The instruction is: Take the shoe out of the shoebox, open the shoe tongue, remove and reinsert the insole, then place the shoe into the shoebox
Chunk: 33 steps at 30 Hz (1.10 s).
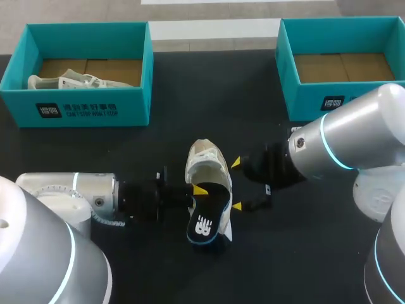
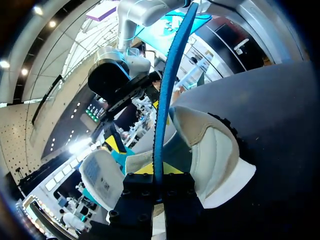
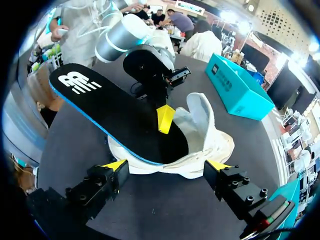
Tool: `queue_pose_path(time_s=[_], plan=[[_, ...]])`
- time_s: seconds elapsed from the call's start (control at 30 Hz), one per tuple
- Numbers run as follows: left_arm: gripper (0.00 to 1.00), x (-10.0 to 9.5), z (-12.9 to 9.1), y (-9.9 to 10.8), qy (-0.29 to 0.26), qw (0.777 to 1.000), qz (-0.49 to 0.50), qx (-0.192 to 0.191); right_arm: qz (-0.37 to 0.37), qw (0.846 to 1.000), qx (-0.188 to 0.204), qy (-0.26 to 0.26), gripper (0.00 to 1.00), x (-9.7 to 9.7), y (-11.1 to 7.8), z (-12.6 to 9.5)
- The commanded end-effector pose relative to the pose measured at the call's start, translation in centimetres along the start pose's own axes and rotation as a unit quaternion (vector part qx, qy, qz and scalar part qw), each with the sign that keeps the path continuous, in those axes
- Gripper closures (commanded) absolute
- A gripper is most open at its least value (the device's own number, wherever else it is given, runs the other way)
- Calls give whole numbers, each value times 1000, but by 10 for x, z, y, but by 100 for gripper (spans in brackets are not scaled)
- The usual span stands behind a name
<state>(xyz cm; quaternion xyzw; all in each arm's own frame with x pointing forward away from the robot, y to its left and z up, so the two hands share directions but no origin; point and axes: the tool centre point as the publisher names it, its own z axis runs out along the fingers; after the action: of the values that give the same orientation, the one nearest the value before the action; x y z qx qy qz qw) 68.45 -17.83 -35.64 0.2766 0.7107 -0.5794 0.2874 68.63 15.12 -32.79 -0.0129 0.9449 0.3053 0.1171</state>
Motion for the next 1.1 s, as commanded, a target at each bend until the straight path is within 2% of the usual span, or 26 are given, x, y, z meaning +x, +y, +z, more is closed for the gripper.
queue_pose_path(time_s=[0.03,0.17,0.23,0.3,0.33,0.8,1.1], plan=[[100,0,7,6,-1,1000,-3,-2,0,1000,0,-1,0,1,-1,0],[100,-4,4,-3,0,1000,-3,-1,0,1000,0,-1,0,1,-1,0],[86,-6,2,-7,0,1000,-2,0,0,1000,0,-1,0,1,-1,0],[76,-8,1,-10,-1,1000,0,2,0,1000,0,-1,0,1,-1,0],[75,-10,1,-11,-2,1000,1,5,0,1000,0,-1,0,1,-1,0],[80,-19,-4,-33,-5,1000,12,9,0,1000,0,-1,0,1,-1,0],[81,-13,-6,-54,-9,999,19,25,0,1000,0,-1,0,1,-1,0]])
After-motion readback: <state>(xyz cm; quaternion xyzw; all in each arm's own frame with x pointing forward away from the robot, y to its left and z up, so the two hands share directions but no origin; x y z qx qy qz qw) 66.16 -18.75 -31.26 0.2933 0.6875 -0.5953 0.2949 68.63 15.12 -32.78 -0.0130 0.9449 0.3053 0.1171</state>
